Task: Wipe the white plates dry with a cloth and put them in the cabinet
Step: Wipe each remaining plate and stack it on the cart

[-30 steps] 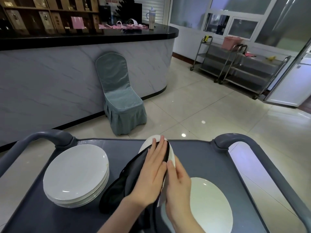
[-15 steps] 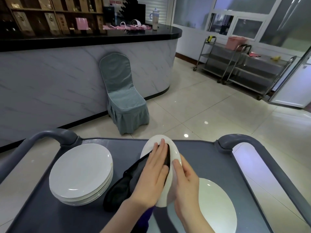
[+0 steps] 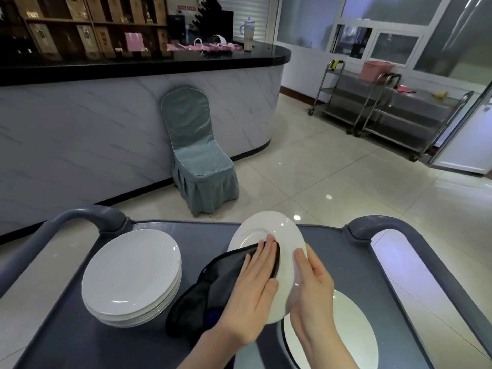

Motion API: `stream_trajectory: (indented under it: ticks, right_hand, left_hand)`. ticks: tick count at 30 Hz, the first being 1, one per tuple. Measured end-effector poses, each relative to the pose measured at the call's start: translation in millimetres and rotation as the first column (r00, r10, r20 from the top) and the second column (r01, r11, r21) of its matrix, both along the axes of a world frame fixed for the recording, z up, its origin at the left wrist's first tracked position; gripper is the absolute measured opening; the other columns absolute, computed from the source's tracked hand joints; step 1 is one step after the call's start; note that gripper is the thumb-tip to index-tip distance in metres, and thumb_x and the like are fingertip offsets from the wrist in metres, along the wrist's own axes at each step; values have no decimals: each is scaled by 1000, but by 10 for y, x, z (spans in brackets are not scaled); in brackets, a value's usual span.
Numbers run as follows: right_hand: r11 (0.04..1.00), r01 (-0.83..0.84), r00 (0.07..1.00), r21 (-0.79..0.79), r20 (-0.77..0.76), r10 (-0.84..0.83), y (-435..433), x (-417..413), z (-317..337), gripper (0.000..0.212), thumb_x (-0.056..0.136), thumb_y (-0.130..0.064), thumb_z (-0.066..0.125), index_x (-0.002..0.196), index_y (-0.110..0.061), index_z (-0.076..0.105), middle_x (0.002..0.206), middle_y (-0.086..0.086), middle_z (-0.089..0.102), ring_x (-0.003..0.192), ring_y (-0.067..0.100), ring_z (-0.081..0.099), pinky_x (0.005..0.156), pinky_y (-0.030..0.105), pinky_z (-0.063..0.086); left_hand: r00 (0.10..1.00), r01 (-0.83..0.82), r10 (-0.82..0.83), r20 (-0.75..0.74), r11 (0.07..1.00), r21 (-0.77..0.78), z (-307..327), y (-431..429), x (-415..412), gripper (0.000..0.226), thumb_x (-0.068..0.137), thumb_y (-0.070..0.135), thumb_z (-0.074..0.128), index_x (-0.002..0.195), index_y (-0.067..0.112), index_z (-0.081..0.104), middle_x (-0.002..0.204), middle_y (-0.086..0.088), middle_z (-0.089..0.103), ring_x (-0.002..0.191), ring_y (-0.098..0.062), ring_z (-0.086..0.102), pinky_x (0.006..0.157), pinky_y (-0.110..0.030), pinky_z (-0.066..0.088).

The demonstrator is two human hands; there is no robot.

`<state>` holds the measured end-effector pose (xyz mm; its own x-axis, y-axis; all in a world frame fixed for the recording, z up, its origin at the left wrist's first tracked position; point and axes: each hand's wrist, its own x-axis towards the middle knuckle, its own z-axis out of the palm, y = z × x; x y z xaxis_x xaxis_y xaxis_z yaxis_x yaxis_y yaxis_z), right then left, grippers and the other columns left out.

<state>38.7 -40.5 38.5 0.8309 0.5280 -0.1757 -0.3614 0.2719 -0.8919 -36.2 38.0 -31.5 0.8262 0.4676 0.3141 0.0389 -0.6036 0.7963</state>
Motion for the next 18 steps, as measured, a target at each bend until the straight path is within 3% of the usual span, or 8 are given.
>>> stream_trajectory:
  ticks: [3,6,8,10,13,18]
  right_hand:
    - [1000,30,1000,-4,8,-30,28,100,74,25,101,-10,51,115,-11,73,113,7,75,104,22,70,87,33,55]
    - [998,66,998,22,10,-67,58,187,120,24,101,-11,52,114,-12,72,110,2,76,98,16,71,78,24,57]
    - [996,93,996,8,11,-94,68,180,94,24,101,-11,52,113,-12,73,110,2,76,100,18,71,81,28,55]
    - [996,92,995,-14,24,-92,64,100,21,25,102,-10,50,114,-12,73,111,4,76,104,20,71,88,34,53]
    - [1000,26,1000,-12,7,-26,43,-56,-78,29,103,-9,47,113,-15,74,111,6,76,105,23,72,87,37,52]
    - [999,45,999,-1,18,-45,85,3,-17,27,102,-10,51,112,-18,75,108,0,77,98,15,73,72,20,57]
  left_hand:
    - [993,-113,110,-31,983,-143,-76,210,-38,54,103,48,22,151,52,-2,159,34,-5,149,4,-6,123,-32,-4]
    - [995,-93,77,-67,952,-291,-133,228,-58,54,103,37,29,150,46,4,161,29,1,149,3,-4,125,-39,0]
    - [997,-47,34,-64,974,-221,-117,58,-64,58,104,30,30,149,50,1,162,27,4,150,2,1,125,-34,4]
    - [998,-51,48,-35,996,-68,-51,-103,-65,57,101,41,25,148,59,0,158,35,1,149,6,2,121,-19,5]
    - [996,-88,88,-6,990,-107,139,-51,-5,52,99,48,23,146,58,3,156,40,-3,147,10,0,120,-17,6]
    - [981,-126,105,-164,984,-122,159,239,-27,55,106,40,25,147,43,-11,156,30,-15,144,13,-15,117,-17,-9]
